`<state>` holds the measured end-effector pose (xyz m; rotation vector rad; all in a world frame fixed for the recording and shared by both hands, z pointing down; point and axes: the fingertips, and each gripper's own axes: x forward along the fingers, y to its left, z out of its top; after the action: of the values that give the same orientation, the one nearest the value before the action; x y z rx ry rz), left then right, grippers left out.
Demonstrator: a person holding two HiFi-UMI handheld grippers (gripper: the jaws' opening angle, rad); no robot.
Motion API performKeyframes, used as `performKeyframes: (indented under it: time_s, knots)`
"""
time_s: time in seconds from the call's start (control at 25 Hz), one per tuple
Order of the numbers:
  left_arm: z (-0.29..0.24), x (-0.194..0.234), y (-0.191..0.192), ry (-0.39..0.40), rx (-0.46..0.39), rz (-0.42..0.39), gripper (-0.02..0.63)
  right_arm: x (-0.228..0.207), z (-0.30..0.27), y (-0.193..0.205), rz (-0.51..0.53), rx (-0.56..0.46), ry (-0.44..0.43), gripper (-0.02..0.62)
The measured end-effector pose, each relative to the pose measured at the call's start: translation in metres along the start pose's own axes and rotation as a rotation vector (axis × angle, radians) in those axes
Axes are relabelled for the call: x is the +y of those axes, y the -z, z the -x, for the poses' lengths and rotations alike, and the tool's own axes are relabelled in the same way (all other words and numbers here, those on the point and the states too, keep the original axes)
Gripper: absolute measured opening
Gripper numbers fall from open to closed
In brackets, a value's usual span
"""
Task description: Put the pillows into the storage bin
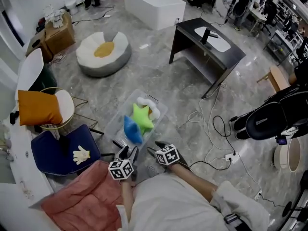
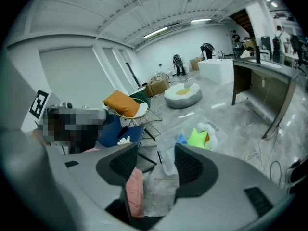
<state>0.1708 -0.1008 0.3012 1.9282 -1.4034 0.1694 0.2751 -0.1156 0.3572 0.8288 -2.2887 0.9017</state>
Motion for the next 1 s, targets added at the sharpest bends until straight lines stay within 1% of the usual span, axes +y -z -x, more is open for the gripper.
performKeyframes:
  time_s: [0.12,0.2,0.36,0.6,0.8,1.0]
  knots:
    - [-0.004,0.006,-0.004,0.0,0.009,-0.018,0.236,0.005,-0.003,0.001,0.065,0.016,-0.005,0.235]
    - [-0.002,0.006,-0.008,-0.004,0.006,-0.025,0.236,0.003,-0.002,-0.001,0.062,0.016,-0.005,0.235]
    - [0.0,0.007,-0.014,-0.004,-0.006,-0.032,0.236,-0.006,-0.003,-0.015,0.041,-0.021,0.011,0.235]
    - [0.003,0.002,0.003,0.006,0.017,-0.027,0.236,-0.009,-0.001,-0.003,0.019,-0.013,0.009,0.235]
    - [0.002,-0.005,0.016,0.015,0.029,-0.034,0.236,-0.008,0.004,0.007,0.029,-0.011,0.009,0.235]
    - [0.005,-0.013,0.029,0.034,0.03,-0.023,0.229,-0.005,0.014,0.015,0.015,-0.034,0.007,0.227]
